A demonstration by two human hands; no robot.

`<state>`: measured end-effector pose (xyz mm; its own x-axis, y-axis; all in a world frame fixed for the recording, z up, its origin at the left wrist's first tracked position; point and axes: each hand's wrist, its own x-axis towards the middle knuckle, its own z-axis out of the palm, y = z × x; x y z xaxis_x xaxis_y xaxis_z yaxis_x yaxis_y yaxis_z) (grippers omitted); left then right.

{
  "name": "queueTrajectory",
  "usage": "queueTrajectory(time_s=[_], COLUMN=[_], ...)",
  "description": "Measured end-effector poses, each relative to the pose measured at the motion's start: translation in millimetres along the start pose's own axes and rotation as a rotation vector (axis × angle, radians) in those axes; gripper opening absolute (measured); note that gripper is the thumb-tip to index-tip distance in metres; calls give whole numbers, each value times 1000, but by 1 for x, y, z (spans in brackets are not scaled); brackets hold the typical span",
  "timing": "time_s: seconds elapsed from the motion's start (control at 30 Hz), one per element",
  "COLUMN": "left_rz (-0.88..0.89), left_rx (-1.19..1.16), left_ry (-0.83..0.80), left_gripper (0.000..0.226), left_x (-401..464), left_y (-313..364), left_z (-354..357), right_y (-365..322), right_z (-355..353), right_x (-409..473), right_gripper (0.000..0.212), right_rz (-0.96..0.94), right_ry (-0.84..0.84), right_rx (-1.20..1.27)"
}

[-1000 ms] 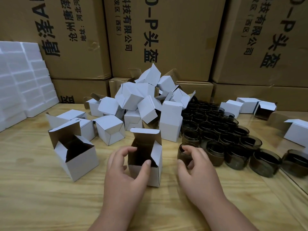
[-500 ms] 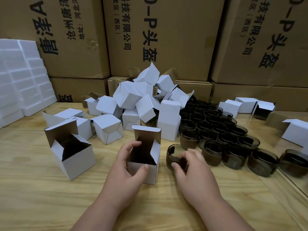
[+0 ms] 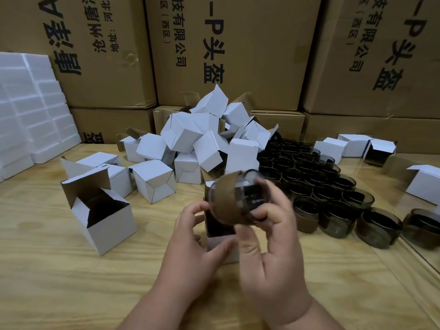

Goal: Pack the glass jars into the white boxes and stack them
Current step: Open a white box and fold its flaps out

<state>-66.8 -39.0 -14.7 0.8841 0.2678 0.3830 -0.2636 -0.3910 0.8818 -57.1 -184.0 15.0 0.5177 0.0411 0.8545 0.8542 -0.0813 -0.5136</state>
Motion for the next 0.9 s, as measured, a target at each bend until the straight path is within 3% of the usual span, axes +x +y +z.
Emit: queueTrajectory(time_s=[0.2, 0.37, 0.57, 0.9], left_rz=[4, -81, -39, -4], left_rx=[-21, -96, -90, -60], left_ry=[-32, 21, 21, 31], left_gripper=[65, 69, 74, 68], left_x=[3, -1, 0, -2], left_y=[2, 1, 2, 4], left_z=[-1, 0, 0, -1], right_y=[-4, 8, 18, 24], right_z=[10, 1, -9, -8], right_x=[-3, -1, 0, 0], right_gripper=[21, 19, 23, 23], right_rz=[23, 102, 217, 205], right_ry=[-130, -39, -16, -268], right_rx=[-122, -218, -291, -369])
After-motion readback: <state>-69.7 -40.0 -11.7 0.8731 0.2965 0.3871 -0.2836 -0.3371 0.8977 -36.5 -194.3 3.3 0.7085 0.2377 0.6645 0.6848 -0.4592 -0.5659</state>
